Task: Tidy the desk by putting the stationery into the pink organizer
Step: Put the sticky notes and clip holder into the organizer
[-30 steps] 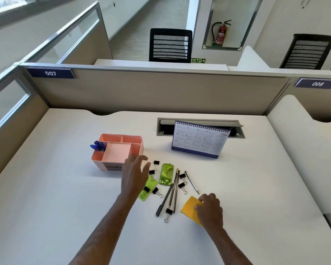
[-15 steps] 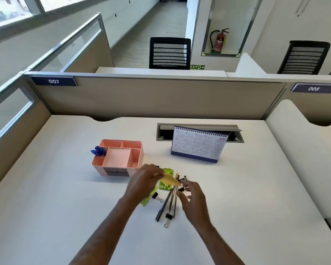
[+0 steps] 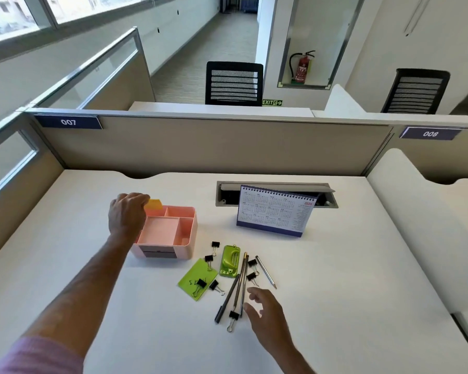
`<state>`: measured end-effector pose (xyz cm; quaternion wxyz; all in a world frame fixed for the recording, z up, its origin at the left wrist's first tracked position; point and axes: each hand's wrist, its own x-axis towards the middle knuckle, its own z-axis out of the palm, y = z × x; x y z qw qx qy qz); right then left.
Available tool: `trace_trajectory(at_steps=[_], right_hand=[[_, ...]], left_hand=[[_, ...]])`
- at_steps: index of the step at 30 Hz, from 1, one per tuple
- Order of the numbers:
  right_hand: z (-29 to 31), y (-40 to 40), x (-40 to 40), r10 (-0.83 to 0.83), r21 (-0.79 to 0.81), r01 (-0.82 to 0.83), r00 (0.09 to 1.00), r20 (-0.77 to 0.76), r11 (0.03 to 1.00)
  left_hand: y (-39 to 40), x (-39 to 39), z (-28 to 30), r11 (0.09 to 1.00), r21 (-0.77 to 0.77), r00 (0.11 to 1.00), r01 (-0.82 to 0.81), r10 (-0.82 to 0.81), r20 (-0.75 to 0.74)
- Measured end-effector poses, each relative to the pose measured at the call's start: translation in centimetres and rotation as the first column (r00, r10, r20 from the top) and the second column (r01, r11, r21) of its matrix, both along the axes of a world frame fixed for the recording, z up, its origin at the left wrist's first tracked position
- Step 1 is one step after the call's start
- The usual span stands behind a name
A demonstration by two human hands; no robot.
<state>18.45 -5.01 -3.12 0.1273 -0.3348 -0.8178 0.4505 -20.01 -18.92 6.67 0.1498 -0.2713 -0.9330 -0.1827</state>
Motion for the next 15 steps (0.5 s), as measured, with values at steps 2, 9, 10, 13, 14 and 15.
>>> trace_trajectory(at_steps=[2,9,10,13,14,15], right_hand=[[-0.2,-0.4,0.0,0.005,-0.006,-0.005,1.000,0.019,1.000],[-0.5,-0.8,0.1,0.015,-0.005,-0.014,0.999,0.043,1.000],[-0.6,-0.8,0.2,0.016,-0.004,-0.016,0.999,0.044,1.000],[-0.8,-0.8,0.4,0.029,0.003,-0.030,0.998,0.058,1.000],[-0.8,-0.8,0.5,0.033,0.005,-0.034,0.997,0.065,0.999],[-0.9,-0.8,0.5,0.037,0.006,-0.037,0.997,0.070,0.999]], left_hand=[[0.3,-0.2,-0.6,1.000,-0.027,0.999,-0.012,0.013,0.030],[0.1,-0.3,-3.0,0.962,-0.268,0.981,-0.056,0.102,0.163],[0.0,-0.2,-3.2,0.956,-0.288,0.980,-0.054,0.106,0.171],[-0.2,0.4,-3.6,0.946,-0.322,0.981,-0.037,0.095,0.167],[-0.2,0.6,-3.7,0.947,-0.320,0.983,-0.036,0.092,0.161],[-0.2,0.9,-3.7,0.953,-0.300,0.983,-0.040,0.091,0.159]])
